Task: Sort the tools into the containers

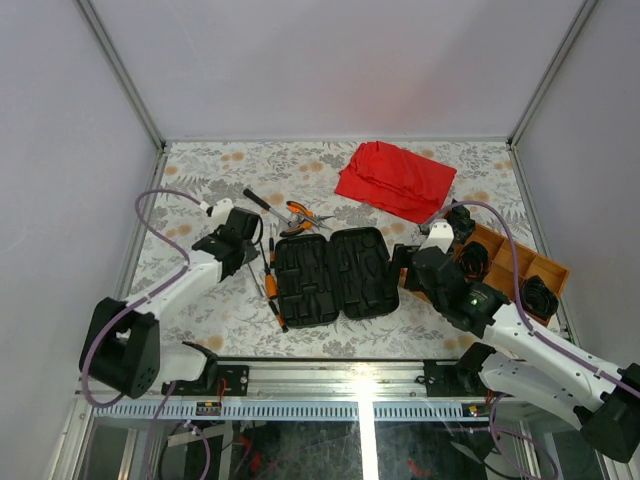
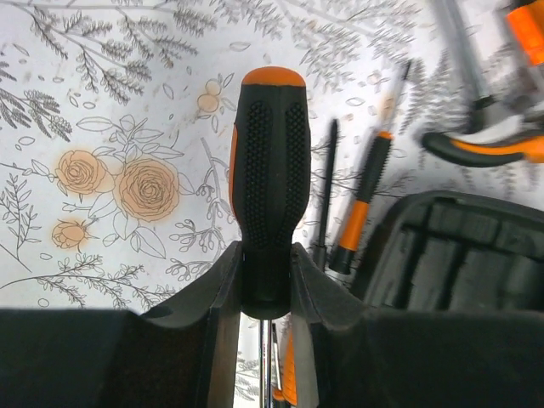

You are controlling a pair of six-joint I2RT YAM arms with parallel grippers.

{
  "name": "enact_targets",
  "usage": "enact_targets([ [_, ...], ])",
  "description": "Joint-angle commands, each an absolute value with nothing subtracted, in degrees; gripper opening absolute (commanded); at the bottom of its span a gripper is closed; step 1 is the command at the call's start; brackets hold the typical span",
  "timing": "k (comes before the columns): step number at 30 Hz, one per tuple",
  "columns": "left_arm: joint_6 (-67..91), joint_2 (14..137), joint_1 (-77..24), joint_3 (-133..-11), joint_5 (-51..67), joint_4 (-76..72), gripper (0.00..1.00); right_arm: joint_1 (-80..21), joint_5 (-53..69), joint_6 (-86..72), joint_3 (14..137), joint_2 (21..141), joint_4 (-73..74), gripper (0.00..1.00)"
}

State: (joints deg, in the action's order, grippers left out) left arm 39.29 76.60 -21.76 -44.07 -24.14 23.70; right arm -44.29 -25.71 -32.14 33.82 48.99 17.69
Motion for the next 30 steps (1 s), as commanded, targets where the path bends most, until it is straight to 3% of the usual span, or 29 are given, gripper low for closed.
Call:
enact_targets([
  [1, 37.2, 70.3, -22.9, -43.8, -22.5, 24.0, 0.01, -44.1, -30.4, -35.4, 34.3, 45.5, 14.8, 0.89],
  [14, 35.1, 60.1, -33.5, -41.4, -9.3, 16.9, 0.00, -44.2, -15.0, -32.0, 34.9, 45.1, 9.7, 0.90],
  [20, 38.6, 60.1, -40.3, -38.6, -6.3, 8.9, 0.00, -44.2, -9.1, -35.7, 32.0, 42.3, 3.7, 0.88],
  [30, 44.6, 66.1, -47.2, -34.5, 1.1, -10.4, 0.00, -44.2, -9.7, -46.6, 21.7, 33.1, -12.7, 0.78],
])
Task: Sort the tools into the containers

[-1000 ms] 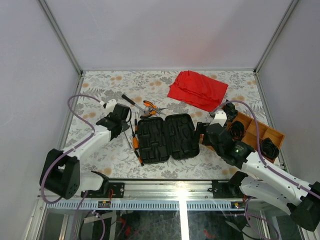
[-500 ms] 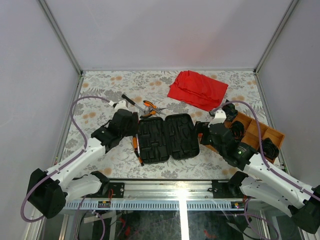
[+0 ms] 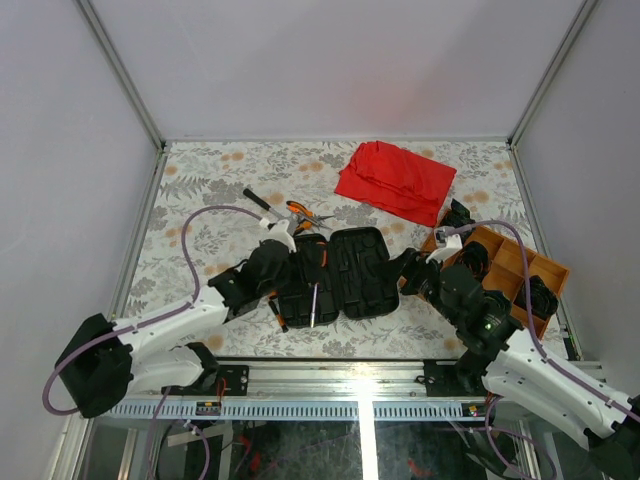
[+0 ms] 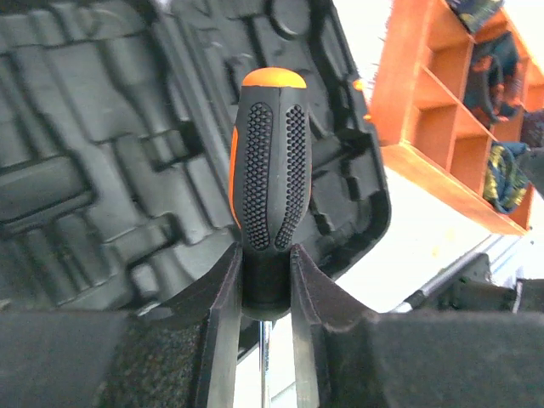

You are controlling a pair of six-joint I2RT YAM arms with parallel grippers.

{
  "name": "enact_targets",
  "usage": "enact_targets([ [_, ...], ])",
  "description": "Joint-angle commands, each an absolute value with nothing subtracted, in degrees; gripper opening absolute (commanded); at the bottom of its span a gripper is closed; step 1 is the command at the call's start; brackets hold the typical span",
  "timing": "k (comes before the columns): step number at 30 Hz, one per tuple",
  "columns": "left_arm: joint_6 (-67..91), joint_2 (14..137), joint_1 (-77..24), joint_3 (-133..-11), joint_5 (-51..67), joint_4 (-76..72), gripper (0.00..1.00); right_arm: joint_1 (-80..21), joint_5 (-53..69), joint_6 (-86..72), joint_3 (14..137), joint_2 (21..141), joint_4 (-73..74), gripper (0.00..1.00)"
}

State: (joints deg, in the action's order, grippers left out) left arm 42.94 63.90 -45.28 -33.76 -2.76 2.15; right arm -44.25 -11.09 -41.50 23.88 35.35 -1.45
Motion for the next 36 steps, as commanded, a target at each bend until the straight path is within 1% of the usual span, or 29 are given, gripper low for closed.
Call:
enact_targets([
  [1, 44.3, 67.0, -47.7, -34.6, 2.0, -11.4, 0.00, -44.2, -8.8, -46.8, 21.3, 33.3, -13.7, 0.78],
  [7, 44.1, 70.5, -50.8, -36.1, 4.0, -16.1, 0.00, -44.1, -3.5, -49.6, 21.1, 38.4, -17.5, 0.76],
  [14, 45.1, 72.0, -54.7, -37.0, 2.0, -18.5, 0.00, -44.2, -3.1, -56.7, 20.1, 44.7, -19.8, 0.67],
  [21, 45.8, 73.1, -57.7, -37.0, 0.9, -19.2, 0.00, -44.2, -0.4, -60.9, 17.9, 48.8, -25.8, 0.66],
  [28, 46.4, 74.9, -59.4, -37.6, 0.3, -20.2, 0.00, -44.2, 0.6, -62.4, 17.2, 50.9, -26.8, 0.66],
  [32, 46.6, 75.6, -59.5, -38.1, -0.2, -20.3, 0.00, -44.2, 0.8, -62.9, 16.9, 51.1, -27.4, 0.60],
  [36, 46.8, 75.5, -59.5, -38.3, -0.6, -20.3, 0.00, -44.2, 0.6, -62.9, 16.9, 50.7, -27.0, 0.51],
])
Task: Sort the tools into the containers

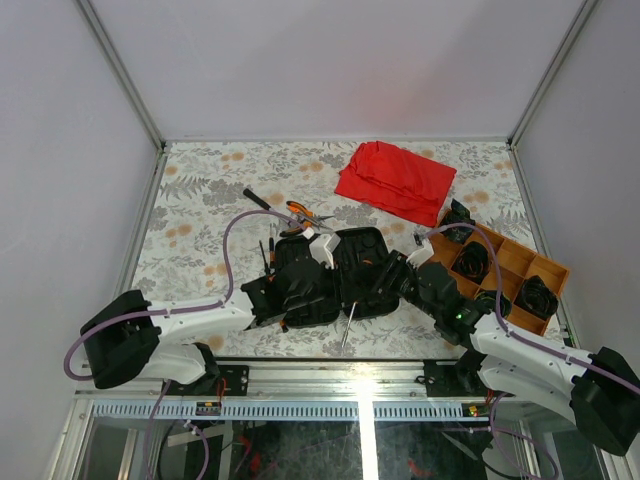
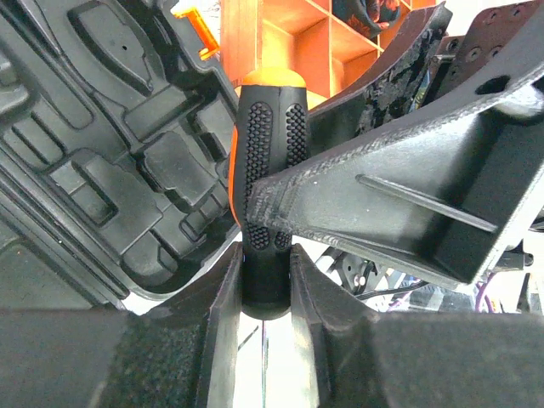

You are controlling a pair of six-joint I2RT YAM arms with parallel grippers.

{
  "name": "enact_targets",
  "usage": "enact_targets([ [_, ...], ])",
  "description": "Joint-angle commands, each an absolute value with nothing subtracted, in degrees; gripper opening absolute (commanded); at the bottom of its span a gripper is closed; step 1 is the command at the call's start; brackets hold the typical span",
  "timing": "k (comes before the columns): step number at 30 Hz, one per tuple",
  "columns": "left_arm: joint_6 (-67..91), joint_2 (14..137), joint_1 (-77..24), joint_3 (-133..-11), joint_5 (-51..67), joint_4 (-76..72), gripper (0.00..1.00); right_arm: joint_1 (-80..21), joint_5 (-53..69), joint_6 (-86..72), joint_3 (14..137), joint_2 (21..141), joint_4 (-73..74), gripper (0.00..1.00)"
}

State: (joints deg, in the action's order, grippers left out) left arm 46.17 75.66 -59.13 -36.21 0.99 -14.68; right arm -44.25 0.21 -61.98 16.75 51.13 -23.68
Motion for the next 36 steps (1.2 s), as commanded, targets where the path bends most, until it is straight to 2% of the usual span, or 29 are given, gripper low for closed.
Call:
enact_targets([
  [1, 46.9, 75.4, -59.4, -38.3, -0.5, -20.5, 0.00, -44.2, 0.5, -62.9, 16.9, 50.7, -27.0, 0.47],
  [3, 46.9, 75.2, -59.5, -38.2, -0.4, -20.4, 0.03, -44.1, 0.4, -63.0, 16.7, 50.5, -27.1, 0.37],
  [6, 45.8, 74.6, -59.5, -38.6, -0.1, -19.0, 0.08, -44.1, -0.2, -62.2, 17.0, 49.9, -26.3, 0.15],
  [9, 42.4, 73.0, -59.5, -40.3, -1.2, -13.1, 0.21, -44.2, -3.7, -59.1, 19.6, 47.2, -19.6, 0.01],
  [13, 40.0, 69.4, -59.5, -40.0, -3.1, -8.0, 0.40, -44.2, -10.2, -53.7, 23.6, 43.1, -9.5, 0.00],
  [20, 40.9, 60.5, -58.2, -37.8, -14.0, 4.4, 0.53, -44.2, -18.4, -45.9, 28.1, 39.1, 2.4, 0.00],
  [26, 44.4, 52.9, -47.2, -35.0, -15.7, 13.7, 0.56, -44.2, -21.5, -40.5, 31.0, 39.0, 8.5, 0.00],
  [31, 43.6, 50.6, -39.9, -33.9, -14.5, 18.4, 0.56, -44.2, -21.0, -34.8, 36.9, 44.5, 14.8, 0.00],
  [36, 43.7, 51.7, -35.0, -33.0, -10.6, 19.3, 0.57, -44.1, -14.6, -30.5, 41.6, 51.1, 17.5, 0.00],
])
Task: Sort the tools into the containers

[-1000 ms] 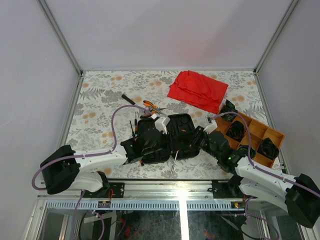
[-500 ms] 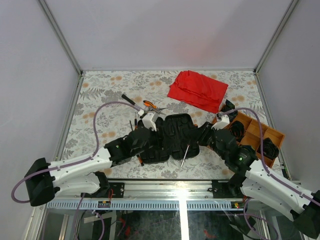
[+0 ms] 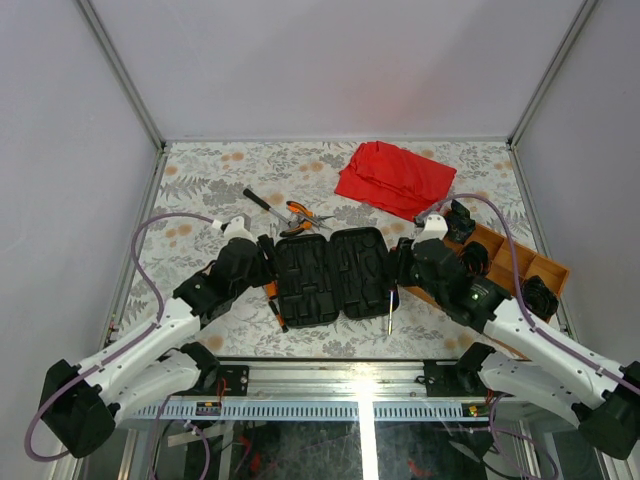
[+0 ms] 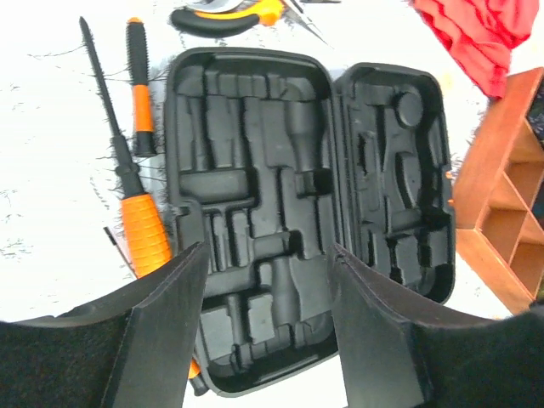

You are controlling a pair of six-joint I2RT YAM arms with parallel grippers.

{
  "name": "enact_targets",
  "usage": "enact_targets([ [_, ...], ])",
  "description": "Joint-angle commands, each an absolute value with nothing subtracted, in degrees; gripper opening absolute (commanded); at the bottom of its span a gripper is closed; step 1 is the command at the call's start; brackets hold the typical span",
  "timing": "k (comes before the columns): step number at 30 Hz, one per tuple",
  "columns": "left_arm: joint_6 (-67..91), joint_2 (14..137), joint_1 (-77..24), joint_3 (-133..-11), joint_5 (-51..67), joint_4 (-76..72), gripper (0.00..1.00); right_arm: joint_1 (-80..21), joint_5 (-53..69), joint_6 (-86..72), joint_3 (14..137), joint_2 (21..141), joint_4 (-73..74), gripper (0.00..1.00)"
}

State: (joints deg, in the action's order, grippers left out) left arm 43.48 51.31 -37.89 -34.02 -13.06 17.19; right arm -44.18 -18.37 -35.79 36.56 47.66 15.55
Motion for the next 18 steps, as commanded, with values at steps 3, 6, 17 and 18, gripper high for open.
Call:
enact_targets([
  [3, 43.6, 53.3, -33.0, -32.6, -8.5, 18.6, 0.57, -44.0, -12.4, -29.8, 43.0, 53.5, 17.4, 0.00],
  [6, 43.3, 55.9, -32.5, -32.4, -7.2, 17.9, 0.57, -43.8, -11.3, -29.3, 43.6, 55.4, 17.6, 0.00],
  [17, 45.2, 61.4, -32.2, -28.0, -2.0, 11.2, 0.54, -43.5, -6.4, -26.8, 45.7, 58.2, 17.0, 0.00],
  [18, 45.7, 61.5, -32.2, -27.4, -1.6, 10.4, 0.54, -43.4, -5.6, -26.6, 45.7, 58.2, 16.6, 0.00],
])
